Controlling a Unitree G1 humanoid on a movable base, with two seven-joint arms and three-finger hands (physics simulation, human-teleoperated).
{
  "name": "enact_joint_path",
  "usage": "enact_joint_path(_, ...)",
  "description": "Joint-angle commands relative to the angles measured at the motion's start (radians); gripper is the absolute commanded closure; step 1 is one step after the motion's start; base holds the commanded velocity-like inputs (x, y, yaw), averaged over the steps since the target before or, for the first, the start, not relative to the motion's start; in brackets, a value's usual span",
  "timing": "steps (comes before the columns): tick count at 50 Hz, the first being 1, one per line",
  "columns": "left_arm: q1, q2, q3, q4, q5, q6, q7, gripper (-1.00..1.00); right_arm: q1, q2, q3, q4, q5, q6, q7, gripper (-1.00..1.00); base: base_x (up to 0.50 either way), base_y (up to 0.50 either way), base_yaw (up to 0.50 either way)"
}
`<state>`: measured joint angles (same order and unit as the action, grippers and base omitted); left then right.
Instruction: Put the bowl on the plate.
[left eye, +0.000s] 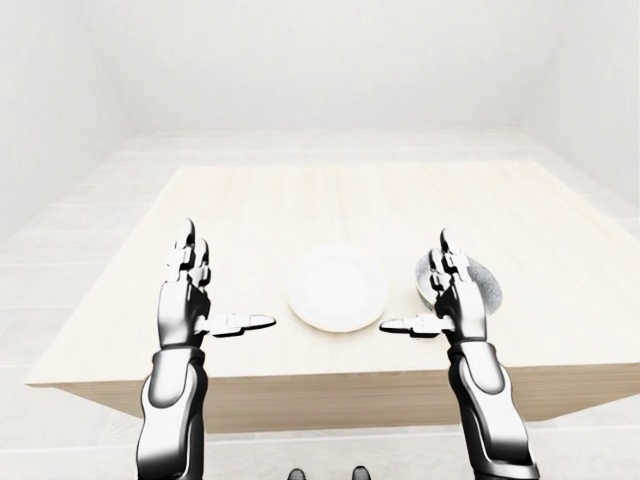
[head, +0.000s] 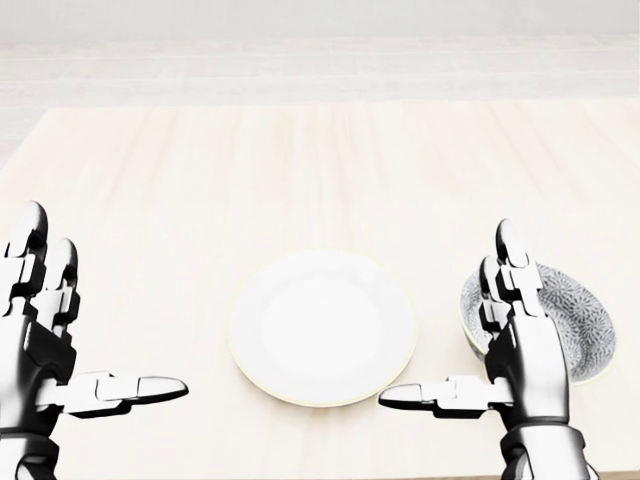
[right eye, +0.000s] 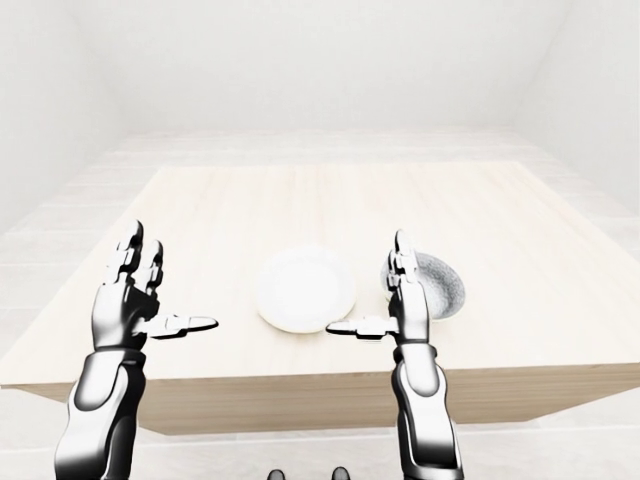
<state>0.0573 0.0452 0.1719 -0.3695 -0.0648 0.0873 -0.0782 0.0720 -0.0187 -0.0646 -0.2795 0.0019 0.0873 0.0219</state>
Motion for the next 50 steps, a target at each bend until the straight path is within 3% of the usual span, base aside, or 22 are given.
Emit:
enact_joint_path(1, -0.014, 0.006, 0.013, -0.002, -0.011, 0.0, 0.002, -1.0, -0.002, -0.003, -0.011, -0.01, 0.004, 0.0, 0.006, -1.0, 0.3, 0.02, 0.0)
enact_joint_path(24, -0.021, 0.014, -0.01, 0.045, 0.049, 0.0, 0.013, -1.0, -0.013, -0.011, -0.028, 0.018, 0.002, 0.0, 0.006, -1.0, 0.02, 0.0, 0.0)
enact_joint_path(28, -0.033, 0.026, -0.01, 0.081, 0.107, 0.0, 0.037, -1.0, -0.007, -0.015, -0.043, -0.005, -0.031, -0.016, -0.024, -1.0, 0.0, 0.0, 0.0)
enact_joint_path(29, -0.036, 0.031, -0.009, 0.091, 0.125, 0.0, 0.044, -1.0, -0.009, -0.018, -0.049, -0.025, -0.037, 0.0, -0.03, -1.0, 0.0, 0.0, 0.0)
enact_joint_path(33, -0.045, 0.04, 0.001, 0.116, 0.168, 0.0, 0.066, -1.0, -0.011, -0.029, -0.059, -0.037, -0.119, 0.0, -0.08, -1.0, 0.0, 0.0, 0.0)
enact_joint_path(50, -0.042, 0.04, 0.016, 0.101, 0.202, 0.0, 0.043, -1.0, -0.065, -0.062, -0.119, -0.124, -0.258, 0.0, -0.09, -1.0, 0.0, 0.0, 0.0)
